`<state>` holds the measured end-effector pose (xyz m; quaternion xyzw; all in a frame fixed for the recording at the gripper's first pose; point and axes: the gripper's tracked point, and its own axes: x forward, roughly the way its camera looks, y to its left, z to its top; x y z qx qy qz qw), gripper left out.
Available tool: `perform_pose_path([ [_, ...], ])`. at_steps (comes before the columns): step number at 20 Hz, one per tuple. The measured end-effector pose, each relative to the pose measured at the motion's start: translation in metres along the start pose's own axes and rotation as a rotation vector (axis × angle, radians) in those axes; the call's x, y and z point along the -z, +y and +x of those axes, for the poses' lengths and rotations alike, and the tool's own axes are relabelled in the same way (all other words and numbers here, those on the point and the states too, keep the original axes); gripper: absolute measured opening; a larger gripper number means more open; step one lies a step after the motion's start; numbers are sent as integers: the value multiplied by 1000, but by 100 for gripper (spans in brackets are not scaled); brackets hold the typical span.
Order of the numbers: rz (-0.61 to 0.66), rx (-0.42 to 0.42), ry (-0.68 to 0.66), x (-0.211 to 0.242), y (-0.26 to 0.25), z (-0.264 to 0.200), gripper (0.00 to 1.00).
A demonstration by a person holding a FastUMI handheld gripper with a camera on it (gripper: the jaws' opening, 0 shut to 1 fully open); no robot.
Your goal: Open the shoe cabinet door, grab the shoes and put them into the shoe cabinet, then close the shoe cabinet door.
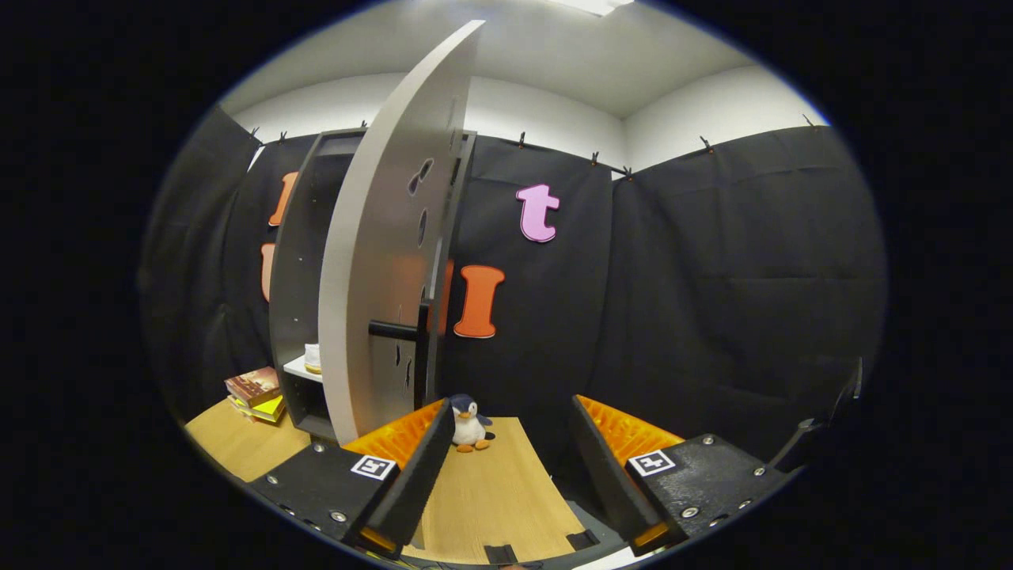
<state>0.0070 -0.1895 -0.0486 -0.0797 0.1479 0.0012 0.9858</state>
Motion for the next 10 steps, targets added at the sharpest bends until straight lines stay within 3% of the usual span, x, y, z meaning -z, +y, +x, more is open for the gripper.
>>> perform_pose_path([
  [5, 4, -93, -49, -12, 24, -3, 80],
  [8, 19, -134, -37, -12, 37, -6, 67],
  [10, 30, -169, -33, -13, 47, -10, 66],
])
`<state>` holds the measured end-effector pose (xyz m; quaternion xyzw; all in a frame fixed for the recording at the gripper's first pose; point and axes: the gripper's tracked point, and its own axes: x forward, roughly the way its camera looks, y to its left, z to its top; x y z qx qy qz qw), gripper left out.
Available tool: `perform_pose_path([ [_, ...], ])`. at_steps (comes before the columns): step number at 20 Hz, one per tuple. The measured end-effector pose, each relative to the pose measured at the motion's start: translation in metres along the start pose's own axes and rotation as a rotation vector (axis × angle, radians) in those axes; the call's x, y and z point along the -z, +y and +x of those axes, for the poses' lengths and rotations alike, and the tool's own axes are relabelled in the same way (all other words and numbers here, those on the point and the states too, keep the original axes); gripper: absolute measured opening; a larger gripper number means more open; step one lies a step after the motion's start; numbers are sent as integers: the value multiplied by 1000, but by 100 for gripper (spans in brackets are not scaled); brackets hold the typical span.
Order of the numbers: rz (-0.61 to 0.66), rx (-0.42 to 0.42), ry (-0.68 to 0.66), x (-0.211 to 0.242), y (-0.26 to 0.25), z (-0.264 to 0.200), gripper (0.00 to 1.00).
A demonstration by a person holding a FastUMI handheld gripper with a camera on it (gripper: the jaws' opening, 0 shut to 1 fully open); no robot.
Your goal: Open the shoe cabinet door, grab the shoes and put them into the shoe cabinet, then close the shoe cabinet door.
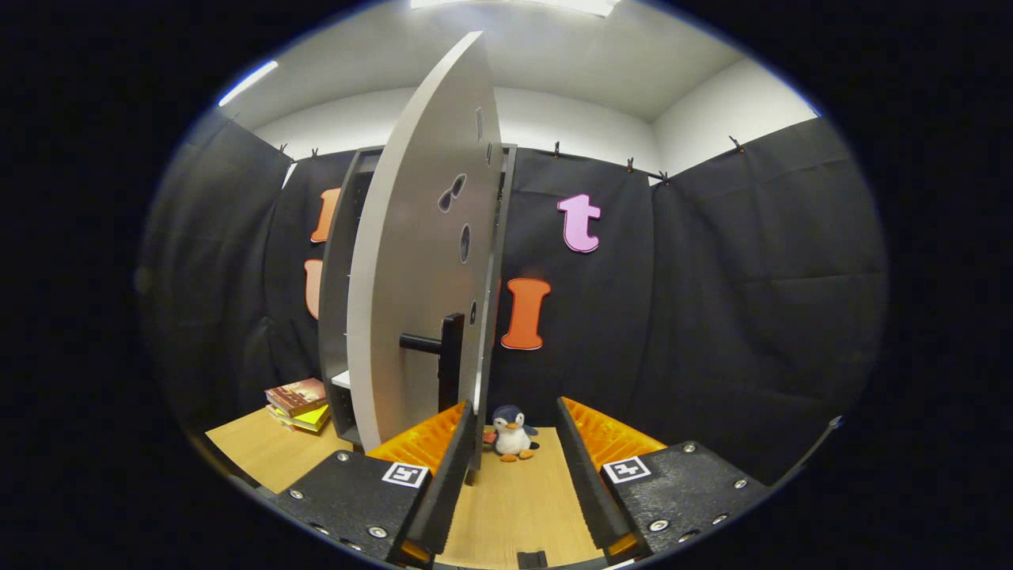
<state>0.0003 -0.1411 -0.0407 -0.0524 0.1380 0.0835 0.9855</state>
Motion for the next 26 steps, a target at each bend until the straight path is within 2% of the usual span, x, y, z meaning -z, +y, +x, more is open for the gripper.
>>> perform_pose_path([
  [7, 50, -157, 8, -6, 83, 10, 66],
  [11, 46, -220, 7, -11, 130, 24, 69],
  [14, 60, -278, 7, -15, 169, 42, 79],
  [17, 72, -372, -2, -25, 220, 61, 89],
  [18, 51, -368, -11, -30, 229, 73, 93],
  [21, 22, -323, -22, -32, 247, 114, 94],
  [24, 71, -392, 12, -27, 287, 138, 95],
  [26, 54, -375, -8, -35, 292, 150, 91],
])
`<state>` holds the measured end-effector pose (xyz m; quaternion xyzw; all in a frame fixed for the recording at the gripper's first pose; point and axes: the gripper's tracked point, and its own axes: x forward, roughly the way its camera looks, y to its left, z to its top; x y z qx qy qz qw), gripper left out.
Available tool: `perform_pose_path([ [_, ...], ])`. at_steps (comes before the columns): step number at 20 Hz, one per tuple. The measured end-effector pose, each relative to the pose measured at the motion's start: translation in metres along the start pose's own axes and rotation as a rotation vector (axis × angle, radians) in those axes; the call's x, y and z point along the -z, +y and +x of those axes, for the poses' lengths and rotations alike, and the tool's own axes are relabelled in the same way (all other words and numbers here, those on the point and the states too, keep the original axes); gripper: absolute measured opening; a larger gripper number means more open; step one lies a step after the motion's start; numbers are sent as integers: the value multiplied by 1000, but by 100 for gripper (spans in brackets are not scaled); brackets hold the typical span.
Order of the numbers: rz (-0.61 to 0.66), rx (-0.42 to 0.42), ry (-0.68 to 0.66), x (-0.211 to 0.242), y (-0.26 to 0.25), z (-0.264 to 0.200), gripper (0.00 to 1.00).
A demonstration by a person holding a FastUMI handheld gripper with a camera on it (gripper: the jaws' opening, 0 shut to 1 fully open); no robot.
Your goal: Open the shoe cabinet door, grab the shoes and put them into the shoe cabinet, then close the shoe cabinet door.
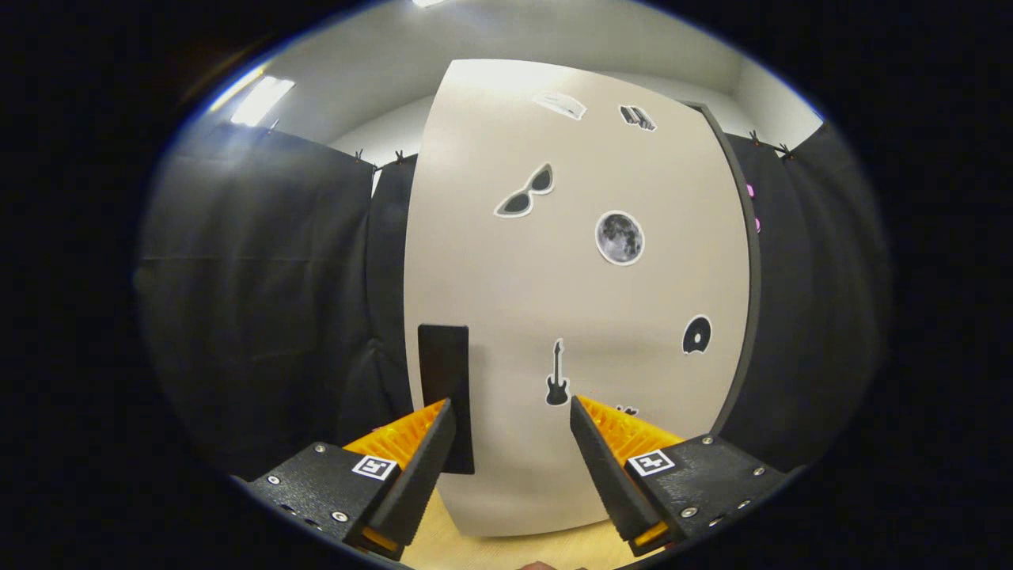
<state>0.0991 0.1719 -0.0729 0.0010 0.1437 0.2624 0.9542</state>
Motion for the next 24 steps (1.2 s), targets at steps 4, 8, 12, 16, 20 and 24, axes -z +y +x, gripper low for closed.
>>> perform_pose_path([
  [4, 0, 10, -6, 0, 5, 29, 92],
  [8, 65, 29, 12, 5, 7, 60, 92],
  [12, 102, 59, 34, 7, 9, 71, 93],
  [16, 102, 109, 3, -15, -2, 60, 93],
  [20, 89, 153, -14, -39, -15, 13, 93],
  [24, 16, 246, -81, -75, -39, -50, 93],
])
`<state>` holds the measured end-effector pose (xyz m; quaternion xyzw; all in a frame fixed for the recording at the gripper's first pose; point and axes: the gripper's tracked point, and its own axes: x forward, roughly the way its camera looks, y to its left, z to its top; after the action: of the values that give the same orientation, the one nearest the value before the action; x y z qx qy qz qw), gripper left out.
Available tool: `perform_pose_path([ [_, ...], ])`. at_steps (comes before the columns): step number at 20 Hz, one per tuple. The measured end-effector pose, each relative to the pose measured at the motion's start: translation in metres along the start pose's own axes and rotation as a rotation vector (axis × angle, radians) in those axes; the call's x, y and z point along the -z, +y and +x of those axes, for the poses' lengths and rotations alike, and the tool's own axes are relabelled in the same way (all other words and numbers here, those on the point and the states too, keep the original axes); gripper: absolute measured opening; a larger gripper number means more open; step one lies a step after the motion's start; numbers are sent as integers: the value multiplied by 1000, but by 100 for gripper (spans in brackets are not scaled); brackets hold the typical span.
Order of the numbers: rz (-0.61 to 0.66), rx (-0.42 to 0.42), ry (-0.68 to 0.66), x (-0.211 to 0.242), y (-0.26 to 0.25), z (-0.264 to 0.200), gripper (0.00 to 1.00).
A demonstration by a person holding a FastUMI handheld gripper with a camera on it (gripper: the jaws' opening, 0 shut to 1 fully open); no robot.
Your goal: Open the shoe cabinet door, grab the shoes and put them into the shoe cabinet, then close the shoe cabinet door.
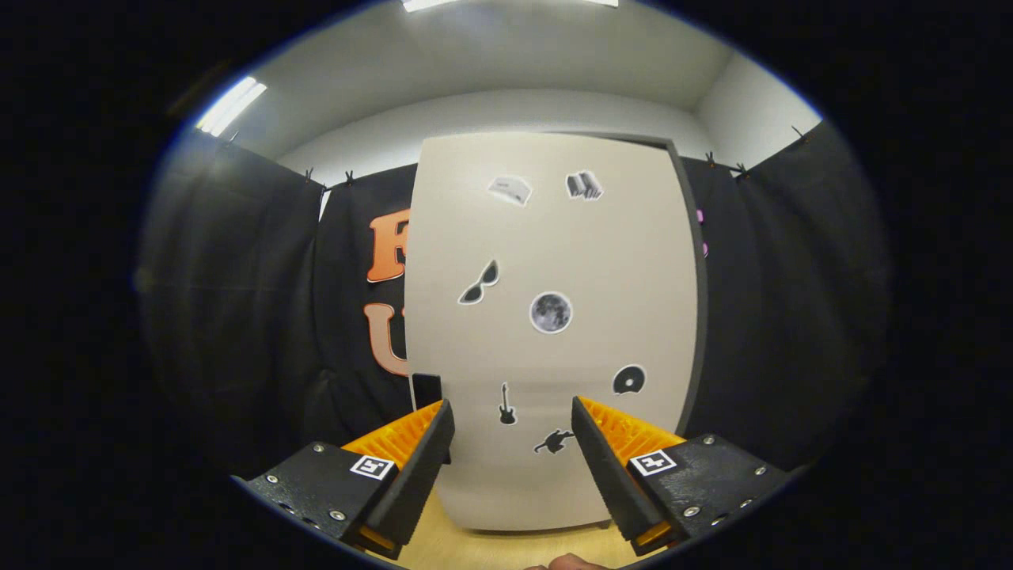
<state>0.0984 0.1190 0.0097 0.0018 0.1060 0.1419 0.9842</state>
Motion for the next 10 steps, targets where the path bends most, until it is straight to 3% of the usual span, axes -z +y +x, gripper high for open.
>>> perform_pose_path([
  [10, -59, 133, -99, -57, -69, -114, 93],
])
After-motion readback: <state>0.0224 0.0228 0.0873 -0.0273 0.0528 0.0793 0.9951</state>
